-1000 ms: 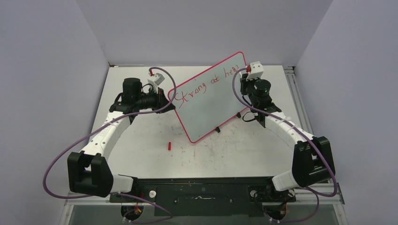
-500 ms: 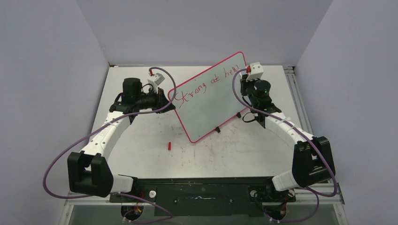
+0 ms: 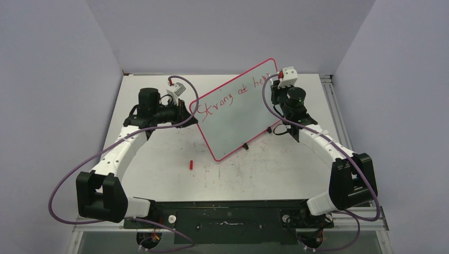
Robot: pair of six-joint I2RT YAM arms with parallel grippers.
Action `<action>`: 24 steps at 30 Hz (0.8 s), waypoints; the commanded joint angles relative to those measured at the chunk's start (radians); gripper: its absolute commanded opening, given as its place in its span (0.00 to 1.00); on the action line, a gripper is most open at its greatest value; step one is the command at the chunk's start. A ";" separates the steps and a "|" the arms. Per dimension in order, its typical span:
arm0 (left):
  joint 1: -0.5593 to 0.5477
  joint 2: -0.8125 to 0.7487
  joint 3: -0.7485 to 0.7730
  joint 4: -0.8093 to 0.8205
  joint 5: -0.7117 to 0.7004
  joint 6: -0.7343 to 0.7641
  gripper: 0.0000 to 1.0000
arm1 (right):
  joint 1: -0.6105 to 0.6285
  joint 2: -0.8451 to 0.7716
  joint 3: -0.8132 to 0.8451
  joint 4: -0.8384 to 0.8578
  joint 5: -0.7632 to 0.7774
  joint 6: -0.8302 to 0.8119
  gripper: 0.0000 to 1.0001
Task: Write a sentence on the whiteboard
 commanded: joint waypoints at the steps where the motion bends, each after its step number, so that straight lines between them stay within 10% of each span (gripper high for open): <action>1: -0.011 -0.005 0.028 0.009 0.012 0.022 0.00 | -0.002 0.017 0.046 0.037 0.001 0.000 0.05; 24: -0.011 -0.010 0.027 0.010 0.004 0.021 0.00 | -0.001 -0.094 -0.020 0.057 0.080 0.008 0.05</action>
